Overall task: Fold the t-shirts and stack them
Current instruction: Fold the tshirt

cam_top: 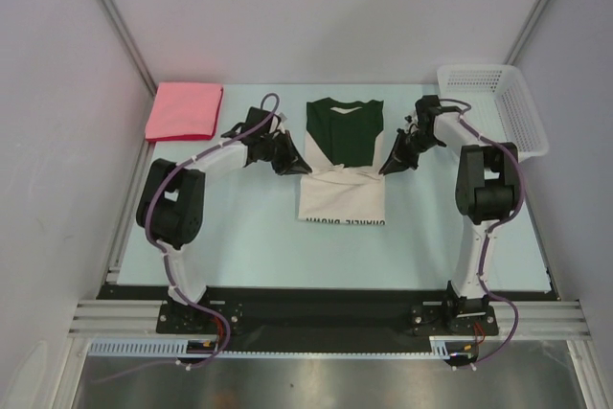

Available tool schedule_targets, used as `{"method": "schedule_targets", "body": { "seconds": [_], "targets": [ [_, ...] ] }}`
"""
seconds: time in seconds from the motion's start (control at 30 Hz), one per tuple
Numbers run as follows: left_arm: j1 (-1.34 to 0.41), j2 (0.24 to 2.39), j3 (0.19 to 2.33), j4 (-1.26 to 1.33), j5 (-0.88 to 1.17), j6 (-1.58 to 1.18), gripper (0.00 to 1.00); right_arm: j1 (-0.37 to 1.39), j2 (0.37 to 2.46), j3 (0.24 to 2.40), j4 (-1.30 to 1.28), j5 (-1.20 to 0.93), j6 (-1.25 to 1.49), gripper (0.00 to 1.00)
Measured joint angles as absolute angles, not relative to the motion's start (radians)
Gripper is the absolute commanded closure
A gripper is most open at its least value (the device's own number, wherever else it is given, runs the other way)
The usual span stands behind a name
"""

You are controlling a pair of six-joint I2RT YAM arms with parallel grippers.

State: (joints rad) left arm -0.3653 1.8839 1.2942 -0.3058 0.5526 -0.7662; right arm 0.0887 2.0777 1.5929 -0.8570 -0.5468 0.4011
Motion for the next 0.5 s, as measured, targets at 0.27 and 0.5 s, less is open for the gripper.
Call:
{"method": "schedule_targets", "body": {
  "seconds": [0.27, 0.5],
  "targets": [
    [-0.35, 1.951, 1.317, -0.307, 0.553, -0.767, 1.0, 0.081, 2.146, 1.654, -0.873, -0.57, 0.381, 1.0],
    [-0.35, 1.99, 1.332, -0.31, 0.553, -0.766, 1.0, 0.069, 2.175, 1.678, -0.885, -0.576, 0.365, 1.0]
  ]
}}
